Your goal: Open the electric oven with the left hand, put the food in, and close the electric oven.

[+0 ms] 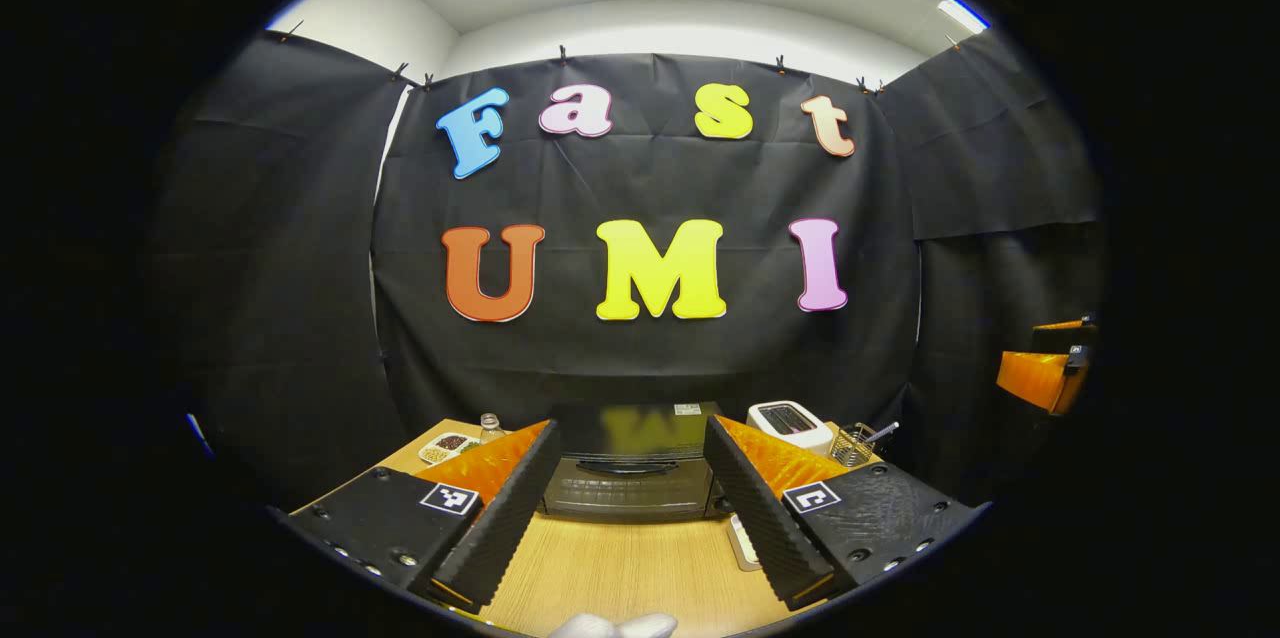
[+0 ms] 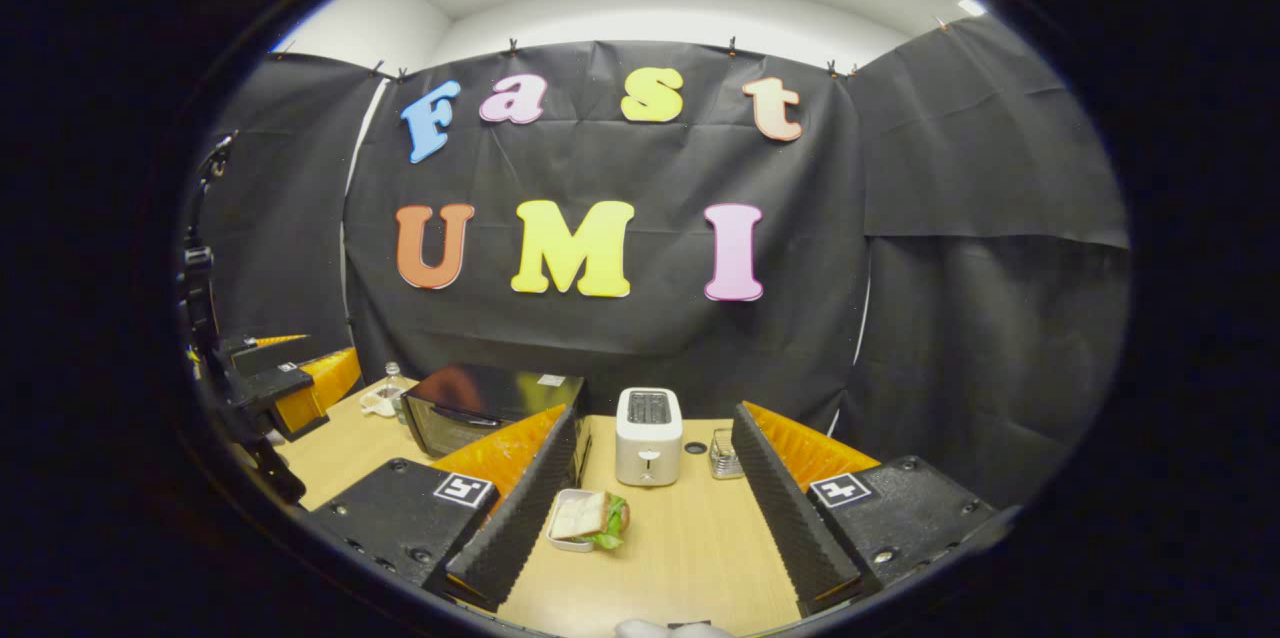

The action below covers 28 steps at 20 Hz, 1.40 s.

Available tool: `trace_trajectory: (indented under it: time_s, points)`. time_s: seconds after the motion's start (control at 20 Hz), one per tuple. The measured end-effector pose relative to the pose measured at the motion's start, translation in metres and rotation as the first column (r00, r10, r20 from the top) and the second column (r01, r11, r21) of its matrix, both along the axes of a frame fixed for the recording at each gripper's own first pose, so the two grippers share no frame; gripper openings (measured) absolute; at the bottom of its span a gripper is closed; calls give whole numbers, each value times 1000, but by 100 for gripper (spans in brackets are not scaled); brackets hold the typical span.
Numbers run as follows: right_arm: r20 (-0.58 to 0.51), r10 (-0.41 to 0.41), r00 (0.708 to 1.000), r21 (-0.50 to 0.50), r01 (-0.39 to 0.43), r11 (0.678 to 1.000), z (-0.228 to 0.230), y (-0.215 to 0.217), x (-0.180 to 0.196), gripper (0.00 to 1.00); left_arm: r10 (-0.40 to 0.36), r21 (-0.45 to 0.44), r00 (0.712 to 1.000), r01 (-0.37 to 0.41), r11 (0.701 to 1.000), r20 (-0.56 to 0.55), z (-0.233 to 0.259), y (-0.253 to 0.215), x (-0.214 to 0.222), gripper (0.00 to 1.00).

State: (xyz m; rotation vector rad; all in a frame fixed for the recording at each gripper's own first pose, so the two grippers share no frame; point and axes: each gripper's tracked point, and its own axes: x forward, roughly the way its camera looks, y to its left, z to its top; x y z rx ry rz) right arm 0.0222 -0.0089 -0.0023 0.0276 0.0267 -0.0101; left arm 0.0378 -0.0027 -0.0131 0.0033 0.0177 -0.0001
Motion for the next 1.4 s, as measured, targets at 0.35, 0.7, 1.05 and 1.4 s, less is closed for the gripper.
trace_trajectory:
  time_s: [0.35, 0.7, 1.05, 1.4]
  points:
    - [-49, -49, 998, -3, 49, 999, -12, -20, 1, 92, -46, -12, 998, 45, 999, -47, -50, -16, 74, 95]
    - [-96, -159, 983, -21, 158, 987, -22, -50, -10, 92, -11, -17, 975, 7, 1000, -224, -137, -4, 174, 95]
    - [-145, -232, 962, -13, 232, 973, -41, -64, -19, 100, 17, 35, 956, -7, 999, -291, -181, 8, 219, 97]
    - [-161, -224, 961, 11, 228, 974, -48, -62, -19, 100, 23, 33, 947, -13, 999, -322, -187, 7, 210, 97]
